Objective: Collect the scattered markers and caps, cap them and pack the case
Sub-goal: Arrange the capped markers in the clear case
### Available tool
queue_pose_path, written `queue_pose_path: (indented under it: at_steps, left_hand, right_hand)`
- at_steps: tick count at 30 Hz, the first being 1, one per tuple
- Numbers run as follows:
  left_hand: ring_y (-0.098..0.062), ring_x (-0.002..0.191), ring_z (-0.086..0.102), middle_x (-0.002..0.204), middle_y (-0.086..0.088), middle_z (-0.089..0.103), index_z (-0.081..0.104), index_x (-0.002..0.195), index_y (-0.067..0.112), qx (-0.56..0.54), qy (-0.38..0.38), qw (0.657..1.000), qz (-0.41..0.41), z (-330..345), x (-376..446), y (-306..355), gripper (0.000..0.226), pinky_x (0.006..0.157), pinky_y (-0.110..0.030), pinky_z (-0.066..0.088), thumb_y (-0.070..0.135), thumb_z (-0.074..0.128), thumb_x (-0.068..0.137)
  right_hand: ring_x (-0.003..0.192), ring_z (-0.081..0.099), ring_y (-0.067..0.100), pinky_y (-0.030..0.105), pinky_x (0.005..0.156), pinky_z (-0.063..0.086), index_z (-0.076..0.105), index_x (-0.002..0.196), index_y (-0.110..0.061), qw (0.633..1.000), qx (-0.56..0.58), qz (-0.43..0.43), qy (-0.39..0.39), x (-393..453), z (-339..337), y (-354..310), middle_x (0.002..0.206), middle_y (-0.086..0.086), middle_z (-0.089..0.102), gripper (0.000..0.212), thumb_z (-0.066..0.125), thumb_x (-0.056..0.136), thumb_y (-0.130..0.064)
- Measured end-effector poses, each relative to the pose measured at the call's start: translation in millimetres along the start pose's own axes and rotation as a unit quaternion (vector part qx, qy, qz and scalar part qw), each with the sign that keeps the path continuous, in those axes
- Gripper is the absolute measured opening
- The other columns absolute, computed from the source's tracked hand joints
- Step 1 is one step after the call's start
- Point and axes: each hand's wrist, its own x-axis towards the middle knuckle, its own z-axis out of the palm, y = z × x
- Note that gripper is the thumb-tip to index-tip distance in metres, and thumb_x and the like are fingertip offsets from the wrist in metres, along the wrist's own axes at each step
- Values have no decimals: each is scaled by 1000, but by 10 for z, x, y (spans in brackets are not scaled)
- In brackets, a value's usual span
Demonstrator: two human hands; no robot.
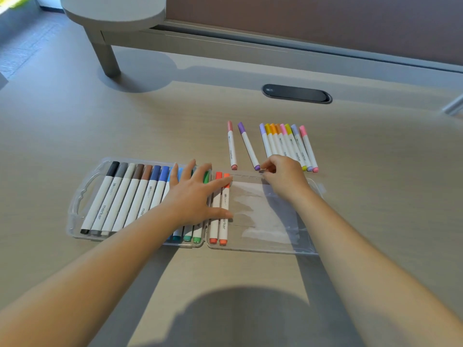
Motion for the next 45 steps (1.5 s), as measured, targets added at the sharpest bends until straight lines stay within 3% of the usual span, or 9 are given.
queue_pose_path:
  at_steps: [10,16,21,25,30,32,35,40,45]
  left_hand:
    - [-27,141,4,150,2,15,15,141,43,-15,36,999,-4,23,85,185,79,115,-47,-1,70,47,74]
    - [-17,130,31,135,6,44,36,134,29,-114,98,988,-34,-49,209,85,57,111,-39,12,56,47,84]
    - [-15,124,38,128,5,49,42,129,24,-159,116,980,-25,-30,224,42,46,109,-32,16,46,46,89]
    - [-12,124,38,128,6,50,43,128,23,-170,130,977,-21,-32,193,39,38,109,-28,16,37,44,93]
    - [-11,124,38,128,6,50,45,127,22,-175,132,976,-18,-34,175,37,36,109,-27,16,34,44,93]
    - [-11,124,38,128,6,50,45,127,22,-177,128,976,-16,-42,168,36,36,108,-27,16,33,45,93]
    - [-12,127,35,131,5,48,45,127,21,-188,116,975,-17,-59,174,35,36,109,-29,16,33,46,93]
    - [-18,138,17,145,1,29,44,131,21,-196,116,973,-19,-76,152,44,43,114,-41,15,31,51,90]
    - [-18,138,18,145,1,30,43,132,22,-189,116,975,-17,-50,53,60,44,114,-40,16,32,51,90]
  right_hand:
    - [84,62,19,24,73,49,61,105,-4,995,27,28,91,189,-163,118,103,10,62,21,43,92,-4]
    - [106,56,28,27,75,39,58,111,-4,990,-63,60,115,417,-284,223,119,14,59,23,44,93,-4]
    - [113,54,31,35,84,47,51,124,-5,986,-134,74,59,561,-264,142,131,15,51,33,45,92,-1]
    - [133,37,30,38,97,43,26,145,-13,978,-199,63,20,605,-211,76,145,11,39,55,43,94,-2]
    - [132,39,33,38,93,45,24,143,-8,971,-231,57,22,591,-209,-3,137,12,47,55,45,92,-2]
    - [126,45,32,37,85,47,29,138,-7,975,-210,57,40,565,-230,-19,133,12,50,51,47,91,-2]
    - [91,54,29,31,68,40,30,133,-8,985,-152,28,75,503,-315,-71,118,16,56,48,50,89,-3]
    - [71,53,14,23,60,47,-5,147,-27,997,69,-18,19,376,-386,-194,116,9,48,96,58,83,5]
    - [71,58,20,28,56,57,22,135,-28,962,256,9,-94,138,-322,-250,83,4,48,77,55,80,14]
